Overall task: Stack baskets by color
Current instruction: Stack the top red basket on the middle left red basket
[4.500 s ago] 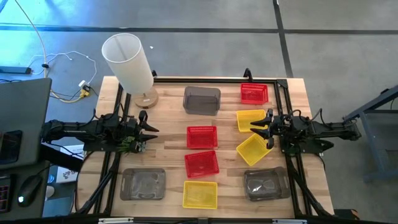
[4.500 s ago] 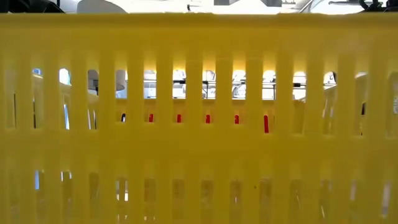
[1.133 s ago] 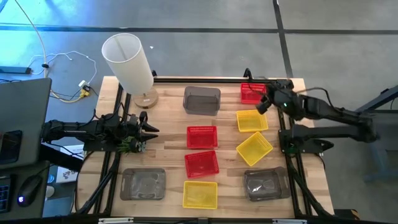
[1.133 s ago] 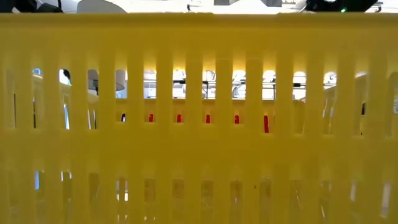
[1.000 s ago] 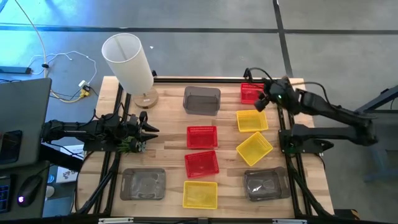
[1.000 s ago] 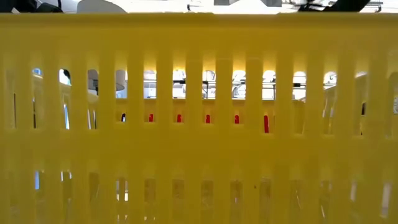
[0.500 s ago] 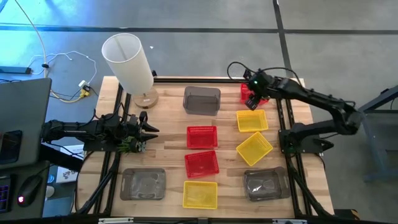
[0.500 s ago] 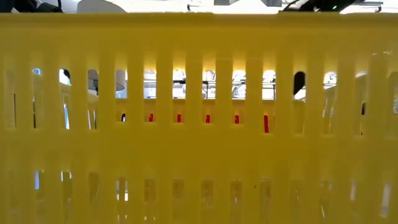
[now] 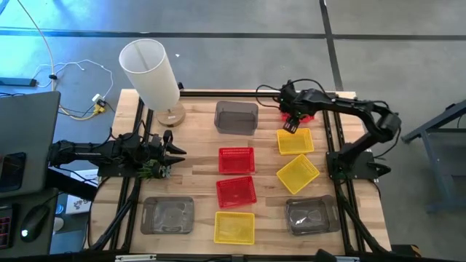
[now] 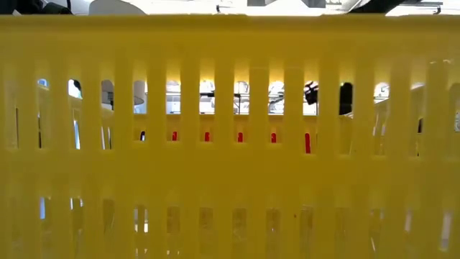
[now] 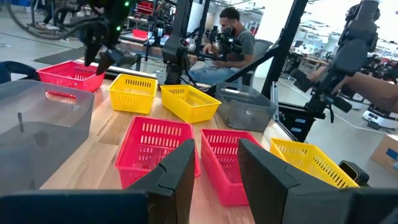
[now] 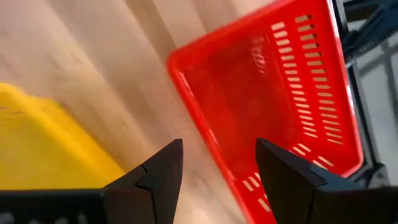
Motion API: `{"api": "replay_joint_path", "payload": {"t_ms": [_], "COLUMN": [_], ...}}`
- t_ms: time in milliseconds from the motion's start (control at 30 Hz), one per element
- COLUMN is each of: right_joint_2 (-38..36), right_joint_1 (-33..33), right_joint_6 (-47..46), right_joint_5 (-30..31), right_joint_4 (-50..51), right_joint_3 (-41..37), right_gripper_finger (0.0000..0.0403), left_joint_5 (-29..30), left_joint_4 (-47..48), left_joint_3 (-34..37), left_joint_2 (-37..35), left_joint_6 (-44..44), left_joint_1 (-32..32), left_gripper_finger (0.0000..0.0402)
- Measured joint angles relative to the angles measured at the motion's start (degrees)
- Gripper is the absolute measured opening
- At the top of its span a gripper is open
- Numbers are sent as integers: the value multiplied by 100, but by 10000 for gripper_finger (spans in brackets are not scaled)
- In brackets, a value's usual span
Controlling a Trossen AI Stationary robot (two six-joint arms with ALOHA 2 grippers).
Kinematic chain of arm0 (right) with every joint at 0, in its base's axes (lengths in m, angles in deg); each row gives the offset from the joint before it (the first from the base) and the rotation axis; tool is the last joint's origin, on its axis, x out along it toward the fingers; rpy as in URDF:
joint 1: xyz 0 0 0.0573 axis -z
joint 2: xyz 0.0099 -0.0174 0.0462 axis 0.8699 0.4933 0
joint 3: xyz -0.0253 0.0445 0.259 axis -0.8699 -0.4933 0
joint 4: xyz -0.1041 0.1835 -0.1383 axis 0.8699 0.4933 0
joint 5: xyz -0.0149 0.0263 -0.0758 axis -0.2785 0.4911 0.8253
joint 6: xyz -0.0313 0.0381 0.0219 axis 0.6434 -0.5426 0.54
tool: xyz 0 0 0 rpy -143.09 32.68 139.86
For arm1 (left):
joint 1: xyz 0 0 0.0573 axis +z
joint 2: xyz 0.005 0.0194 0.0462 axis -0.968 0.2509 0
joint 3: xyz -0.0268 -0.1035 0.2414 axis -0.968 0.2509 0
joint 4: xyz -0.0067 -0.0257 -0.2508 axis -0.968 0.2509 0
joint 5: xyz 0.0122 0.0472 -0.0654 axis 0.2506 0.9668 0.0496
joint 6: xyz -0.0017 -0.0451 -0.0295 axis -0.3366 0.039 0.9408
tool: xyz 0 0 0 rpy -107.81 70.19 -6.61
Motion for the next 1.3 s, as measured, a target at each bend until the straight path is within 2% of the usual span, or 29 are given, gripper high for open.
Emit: {"api": "replay_joint_path", "payload": {"t_ms": [433,600,867,1133,1300], "right_joint_2": [874,1067,1080,975,557], "right_joint_1": [0,0,0,-191,-509], "right_joint_6": [-126,-160,-215,-707,-1100], "right_joint_5": [520,525,581,1032,1280], "right_joint_4": [-62,-68,-54,57,409], "right_joint_3": [2,1,0,-2,-4], "right_gripper_finger": [183,134,9,3,1], "left_joint_5": [-4,-2,0,1,4], "left_joint_4": [12,45,45,45,45], "left_joint_3": [0,0,0,0,0], "left_joint_2": [0,-1,-2,-1,-1], "left_joint_6": [9,44,46,46,46], "left_joint_1": [0,1,0,0,1], "left_gripper_finger": [111,111,111,111,111]}}
